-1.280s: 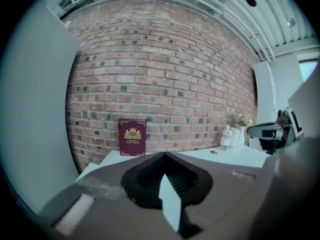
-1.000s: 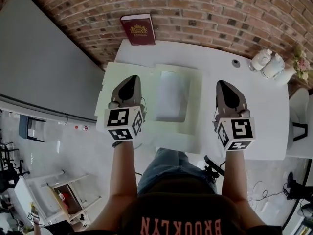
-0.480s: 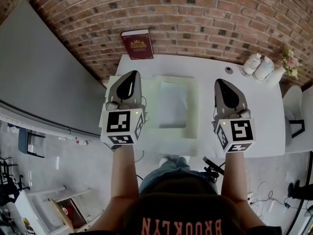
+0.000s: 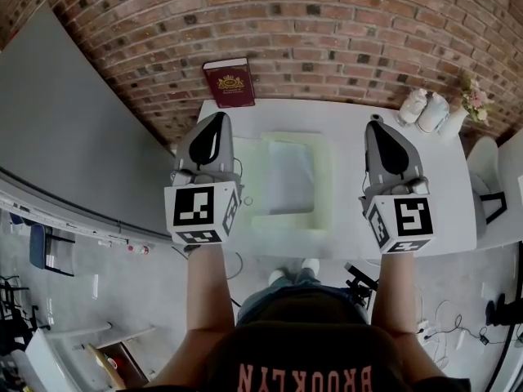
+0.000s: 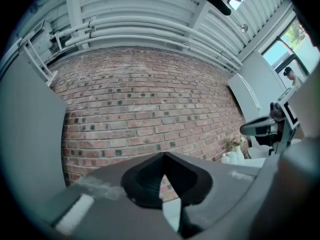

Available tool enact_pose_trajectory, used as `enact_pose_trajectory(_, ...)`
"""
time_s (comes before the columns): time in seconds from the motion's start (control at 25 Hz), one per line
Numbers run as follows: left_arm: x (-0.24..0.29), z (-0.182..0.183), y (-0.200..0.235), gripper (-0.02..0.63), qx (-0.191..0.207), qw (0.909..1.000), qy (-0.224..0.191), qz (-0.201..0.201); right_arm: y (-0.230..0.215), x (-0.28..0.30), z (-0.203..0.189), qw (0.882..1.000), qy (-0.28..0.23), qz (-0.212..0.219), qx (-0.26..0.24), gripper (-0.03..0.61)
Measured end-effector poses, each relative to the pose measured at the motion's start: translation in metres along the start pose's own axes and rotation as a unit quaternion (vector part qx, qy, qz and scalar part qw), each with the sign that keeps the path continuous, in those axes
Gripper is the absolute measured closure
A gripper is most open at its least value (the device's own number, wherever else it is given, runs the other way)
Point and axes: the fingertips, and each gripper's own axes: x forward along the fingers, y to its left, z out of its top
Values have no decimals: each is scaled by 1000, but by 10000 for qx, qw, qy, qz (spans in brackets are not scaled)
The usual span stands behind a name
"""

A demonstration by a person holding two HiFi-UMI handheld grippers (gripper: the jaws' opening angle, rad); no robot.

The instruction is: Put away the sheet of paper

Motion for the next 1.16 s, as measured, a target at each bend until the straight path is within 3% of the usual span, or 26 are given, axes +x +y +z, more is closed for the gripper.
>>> enact_pose_trajectory(0.76,-18,25,4,614,-63,9994,-337,-18,7,-10,24,9997,-207,-57,-139,579)
enact_pose_trajectory(1.16,-14,23,4,614,-11,9995,-316,-43,8,-5,26,9995,-212,-105,-215,579)
